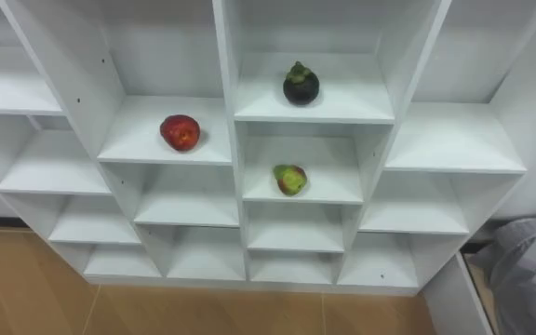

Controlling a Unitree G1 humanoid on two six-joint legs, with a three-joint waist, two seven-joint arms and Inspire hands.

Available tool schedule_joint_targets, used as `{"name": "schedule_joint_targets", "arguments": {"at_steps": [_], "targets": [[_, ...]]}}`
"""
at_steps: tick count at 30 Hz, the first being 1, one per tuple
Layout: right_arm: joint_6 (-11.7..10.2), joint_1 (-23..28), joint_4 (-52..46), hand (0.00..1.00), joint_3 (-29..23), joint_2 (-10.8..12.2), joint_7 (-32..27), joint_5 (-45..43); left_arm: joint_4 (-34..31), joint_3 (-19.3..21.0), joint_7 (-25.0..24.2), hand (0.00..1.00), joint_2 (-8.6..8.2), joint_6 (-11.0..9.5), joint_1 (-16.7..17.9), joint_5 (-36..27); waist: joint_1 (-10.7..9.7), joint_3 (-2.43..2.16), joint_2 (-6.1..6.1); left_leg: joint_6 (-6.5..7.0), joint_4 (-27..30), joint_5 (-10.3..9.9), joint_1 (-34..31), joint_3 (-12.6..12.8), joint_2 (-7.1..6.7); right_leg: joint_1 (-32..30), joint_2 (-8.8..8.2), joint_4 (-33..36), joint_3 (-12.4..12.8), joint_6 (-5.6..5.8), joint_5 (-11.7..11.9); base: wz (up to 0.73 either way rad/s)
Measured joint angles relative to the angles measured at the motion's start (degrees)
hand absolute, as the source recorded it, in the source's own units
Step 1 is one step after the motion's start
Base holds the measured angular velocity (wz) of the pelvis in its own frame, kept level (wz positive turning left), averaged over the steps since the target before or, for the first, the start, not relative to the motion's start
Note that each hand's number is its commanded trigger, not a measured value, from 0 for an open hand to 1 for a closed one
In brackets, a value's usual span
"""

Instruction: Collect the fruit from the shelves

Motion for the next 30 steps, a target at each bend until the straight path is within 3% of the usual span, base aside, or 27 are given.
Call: {"name": "schedule_joint_targets", "arguments": {"at_steps": [16, 19, 27, 30], "targets": [[0.0, 0.1, -0.1, 0.0, 0.0, 0.0, -0.5, 0.2, -0.1, 0.8, -0.5, 1.0, -0.04, 0.1, 0.1, 0.0, 0.5, 0.09, -0.17, -0.01, -0.1, 0.0, -0.1, -0.1, -0.01, 0.1, 0.03, -0.1, 0.2, 0.01, 0.0, 0.0], [0.1, 0.2, -0.1, 0.0, 0.0, 0.0, -2.3, 1.7, -0.3, 1.0, -0.1, 1.0, -0.05, 0.3, 0.1, 0.0, 0.5, -0.12, -0.27, -0.01, -0.1, 0.0, -0.2, -0.2, -0.02, 0.1, 0.01, -0.1, 0.1, 0.02, 0.0, 0.0], [0.0, 1.2, -5.3, 0.0, -7.1, -0.1, -7.9, 5.2, -1.7, 2.4, 0.3, 1.0, 0.47, 0.4, 0.0, -2.4, -0.7, -0.24, -0.42, -0.01, -0.1, 0.0, 0.2, -0.1, -0.07, 0.4, 0.03, 0.0, 0.4, 0.04, 0.0, 0.0], [0.1, 1.8, -11.3, 0.0, -11.2, -0.2, -12.5, 3.2, -1.7, 5.2, 0.3, 1.0, 0.53, 0.4, 0.1, -0.5, -0.7, -0.16, -0.71, -0.01, -0.1, 0.0, 0.6, 0.2, -0.04, 0.2, 0.1, 0.0, 0.7, 0.04, -0.1, -0.08]]}}
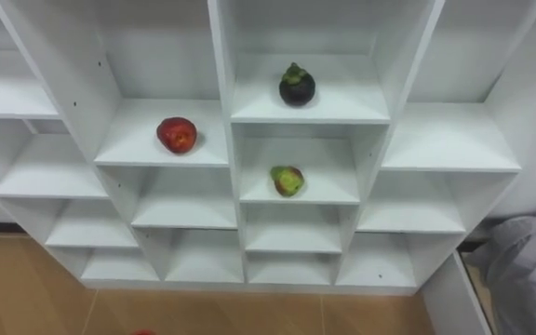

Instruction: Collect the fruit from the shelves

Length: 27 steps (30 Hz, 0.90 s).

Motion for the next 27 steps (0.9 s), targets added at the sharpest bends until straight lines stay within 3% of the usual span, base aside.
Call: {"name": "schedule_joint_targets", "arguments": {"at_steps": [4, 6, 10, 13, 14, 21, 27], "targets": [[-0.1, 1.7, -17.0, 0.0, -2.6, -0.2, -6.7, -4.8, 0.1, 2.2, -0.1, 1.0, 0.93, -0.1, 0.3, 0.6, -0.4, -0.02, -0.7, -0.01, 0.0, 0.0, 0.1, 0.6, 0.04, -0.2, 0.04, 0.2, 0.3, -0.02, 0.0, -0.05], [-0.2, 2.0, -28.9, 0.0, -2.2, -0.2, -10.3, -11.9, 0.1, 2.3, -0.4, 1.0, 1.33, -0.1, 0.2, 0.8, -0.4, -0.04, -1.05, -0.01, 0.0, 0.0, 0.0, 0.9, 0.11, -0.6, 0.1, 0.3, 0.6, -0.07, 0.0, -0.08], [-1.6, 1.4, -39.9, 0.0, -2.0, -0.9, -14.0, -20.6, -0.1, 2.5, -0.5, 1.0, 1.47, -0.1, 0.0, 1.8, -0.4, -0.34, -1.84, -0.02, 0.0, 0.0, -0.5, 0.7, 0.08, -0.8, 0.1, 0.1, 0.4, -0.05, 0.0, 0.03], [-2.0, 0.5, -43.9, 0.0, -1.4, -2.2, -16.6, -22.3, 0.0, 1.2, -0.2, 1.0, 1.87, 0.0, 0.1, 1.8, -0.3, -0.2, -2.96, -0.04, 0.0, 0.0, -0.8, 0.6, 0.08, -1.1, 0.08, 0.3, 0.2, -0.06, 0.1, 0.01], [-2.0, 0.4, -46.2, 0.0, -1.4, -2.3, -17.2, -22.4, 0.0, 1.2, -0.4, 1.0, 1.78, 0.3, 0.1, 1.9, -0.1, 0.01, -2.88, -0.06, -0.1, -0.1, -0.9, 0.7, 0.09, -1.2, 0.08, 0.3, 0.3, -0.06, 0.1, -0.06], [-2.0, -1.9, -56.2, 0.0, 0.3, -2.5, -17.7, -22.9, 0.0, 1.4, -0.6, 1.0, 1.69, 1.0, 0.4, 1.9, 0.7, -0.04, -2.95, -0.06, -0.6, -0.1, -1.0, 1.0, 0.14, -1.7, 0.15, 1.0, 0.6, -0.05, 0.1, -0.05], [-2.0, -2.6, -60.4, 0.0, 3.5, -2.9, -17.7, -29.7, -0.1, 0.3, -1.5, 1.0, 1.72, 1.1, 1.0, 2.4, 1.4, -0.07, -2.97, -0.06, -0.5, -0.1, -1.3, 0.6, 0.14, -1.8, 0.11, 1.1, 0.1, -0.05, 0.1, 0.04]]}}
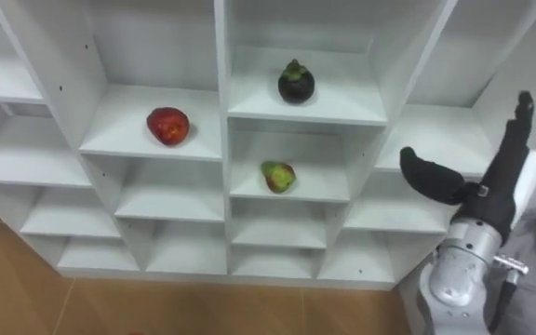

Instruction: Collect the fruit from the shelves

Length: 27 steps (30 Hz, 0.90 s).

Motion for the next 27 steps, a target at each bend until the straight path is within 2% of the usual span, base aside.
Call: {"name": "schedule_joint_targets", "arguments": {"at_steps": [2, 8, 15, 17, 20, 27], "targets": [[0.0, -0.1, -1.5, 0.0, 1.3, -1.5, 0.5, -3.9, 0.0, 0.0, 0.0, 1.0, 0.01, 0.0, -0.3, 0.4, 0.6, -0.01, 0.08, 0.0, 0.0, 0.0, 0.0, 0.0, 0.0, 0.0, -0.01, 0.0, -0.1, 0.0, 0.0, 0.0], [0.0, -3.6, -3.2, 0.0, 2.4, -3.3, 1.0, -8.7, 0.1, -0.2, 0.1, 1.0, -0.04, 0.1, -0.3, 3.1, 1.1, 0.0, -0.09, 0.0, 0.0, 0.0, 0.1, 0.0, -0.02, 0.2, 0.01, 0.0, -0.1, 0.0, 0.0, 0.0], [0.0, -5.3, -7.8, 0.0, 4.0, -3.9, 2.7, -13.9, 0.0, -1.2, -1.2, 1.0, -0.07, 0.2, -1.5, 5.1, 2.5, -0.04, -0.34, -0.02, 0.1, 0.0, -0.5, -0.3, 0.0, -0.1, 0.01, 0.0, -0.4, 0.0, 0.0, 0.01], [0.0, -5.7, -7.9, 0.0, 5.7, -4.9, 3.4, -14.9, 0.0, -1.2, -1.2, 1.0, -0.01, 0.7, -1.7, 6.2, 2.7, -0.14, -0.59, -0.02, 0.1, 0.0, -0.5, -0.7, -0.01, 0.0, -0.02, 0.0, -0.8, 0.0, 0.0, 0.08], [0.0, -5.8, -8.2, 0.0, 6.5, -5.0, 4.5, -14.9, 0.0, -1.2, -1.2, 1.0, -0.02, 0.9, -2.0, 6.3, 3.6, -0.17, -0.76, -0.02, 0.1, 0.0, -0.6, -0.9, 0.0, 0.0, -0.07, 0.0, -1.5, 0.0, 0.0, 0.05], [0.0, -7.1, -9.0, 0.0, 7.5, -5.5, 5.7, -15.1, 0.0, -1.1, -1.1, 1.0, 0.04, 0.9, -2.2, 6.7, 4.1, 0.09, -1.03, -0.04, 0.1, 0.0, -1.0, -1.5, -0.01, 0.0, -0.11, -0.1, -2.3, 0.0, 0.0, 0.05]]}}
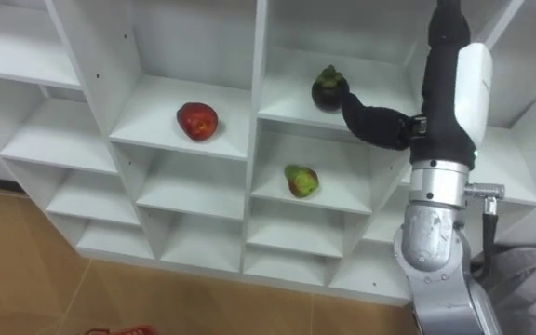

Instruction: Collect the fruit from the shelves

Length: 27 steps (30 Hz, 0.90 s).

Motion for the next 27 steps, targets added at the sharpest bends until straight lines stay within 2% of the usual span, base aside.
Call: {"name": "schedule_joint_targets", "arguments": {"at_steps": [1, 6, 12, 18, 27], "targets": [[0.0, -0.4, 0.0, 0.0, 0.5, -0.6, 0.1, -0.3, 0.0, 0.0, 0.1, 1.0, 0.02, 0.0, -0.1, 0.0, 0.0, 0.1, -0.15, -0.03, 0.0, 0.0, 0.0, 0.0, 0.01, 0.0, 0.01, 0.0, 0.0, 0.0, 0.0, 0.0], [0.7, -0.6, 0.1, 0.0, 0.5, -0.7, 0.1, -2.9, 0.0, 0.0, 0.4, 1.0, 0.02, 0.0, -0.6, 0.0, 0.9, 0.34, -0.65, -0.04, 0.0, 0.0, 0.1, 0.0, 0.01, 0.0, 0.0, 0.0, 0.0, 0.0, 0.0, 0.0], [0.8, -1.2, 0.4, 0.0, 1.1, -0.7, 0.4, 0.0, -0.1, -1.5, 1.4, 1.0, 0.13, 0.0, -0.7, 0.0, 1.4, 0.37, -0.89, -0.04, 0.0, 0.0, 0.1, 0.1, 0.01, 0.1, -0.02, 0.0, -0.2, 0.0, 0.0, 0.0], [-0.9, -3.2, 4.3, 0.0, 2.1, -0.6, -0.9, 2.8, -0.1, -2.2, 2.5, 1.0, 0.43, 0.0, -0.6, -0.5, 1.4, 0.48, -1.08, -0.05, 0.2, 0.0, 0.2, 0.1, 0.02, 0.2, -0.07, 0.0, -0.2, -0.01, 0.0, 0.0], [-1.9, -4.2, 6.8, 0.0, 1.9, -0.5, -0.5, 5.9, -0.4, -2.1, 2.6, 1.0, 0.43, 0.0, 0.3, -0.1, 1.1, 0.5, -0.82, -0.04, 1.0, 0.0, -0.5, -1.2, -0.05, 0.6, -0.22, 0.0, -1.0, -0.06, 0.0, 0.06]]}}
